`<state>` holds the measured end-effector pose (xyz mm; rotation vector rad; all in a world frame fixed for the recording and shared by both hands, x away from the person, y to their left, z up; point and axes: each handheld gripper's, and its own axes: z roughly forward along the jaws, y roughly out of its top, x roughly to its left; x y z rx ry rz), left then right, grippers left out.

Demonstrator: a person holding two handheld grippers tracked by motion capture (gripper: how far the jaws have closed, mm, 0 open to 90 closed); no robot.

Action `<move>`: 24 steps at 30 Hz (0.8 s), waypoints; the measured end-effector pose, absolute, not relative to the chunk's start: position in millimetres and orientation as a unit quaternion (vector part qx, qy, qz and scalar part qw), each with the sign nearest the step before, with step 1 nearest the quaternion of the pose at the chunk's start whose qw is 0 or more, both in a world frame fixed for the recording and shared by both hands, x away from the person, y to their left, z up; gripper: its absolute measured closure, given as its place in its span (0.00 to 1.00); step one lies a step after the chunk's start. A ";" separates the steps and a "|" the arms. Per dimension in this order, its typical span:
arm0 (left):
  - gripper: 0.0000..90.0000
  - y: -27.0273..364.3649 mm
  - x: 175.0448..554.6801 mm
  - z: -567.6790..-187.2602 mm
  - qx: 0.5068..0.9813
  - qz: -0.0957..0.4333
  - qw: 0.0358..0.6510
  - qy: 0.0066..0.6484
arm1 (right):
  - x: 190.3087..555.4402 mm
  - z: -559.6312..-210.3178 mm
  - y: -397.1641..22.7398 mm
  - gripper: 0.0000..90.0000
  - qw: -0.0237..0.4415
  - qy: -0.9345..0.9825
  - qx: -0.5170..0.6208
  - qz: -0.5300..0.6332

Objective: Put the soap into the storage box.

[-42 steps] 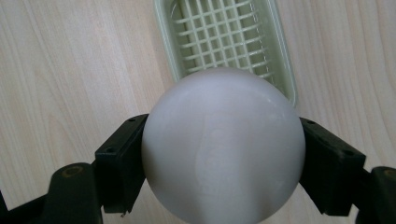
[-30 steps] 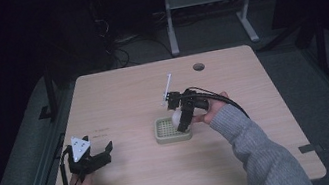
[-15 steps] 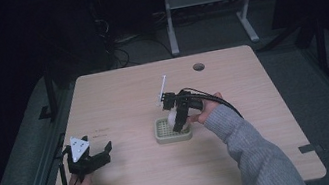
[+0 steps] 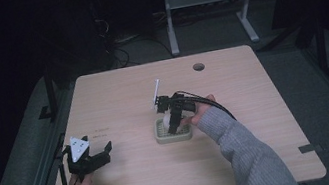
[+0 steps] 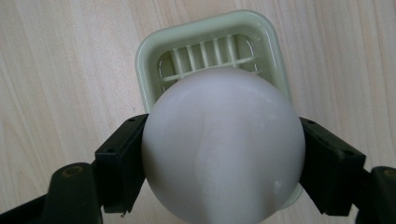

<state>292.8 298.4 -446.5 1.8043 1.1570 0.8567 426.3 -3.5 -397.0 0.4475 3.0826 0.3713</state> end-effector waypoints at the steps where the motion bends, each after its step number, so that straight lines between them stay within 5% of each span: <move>1: 0.14 298.4 292.8 -446.5 0.715 0.339 0.405 0.458 | 426.7 -397.7 -2.8 0.26 0.003 0.983 0.142 0.116; 24: 0.14 299.9 292.9 -446.1 0.717 0.340 0.400 0.458 | 428.2 -408.3 2.5 0.26 0.012 0.985 0.137 0.104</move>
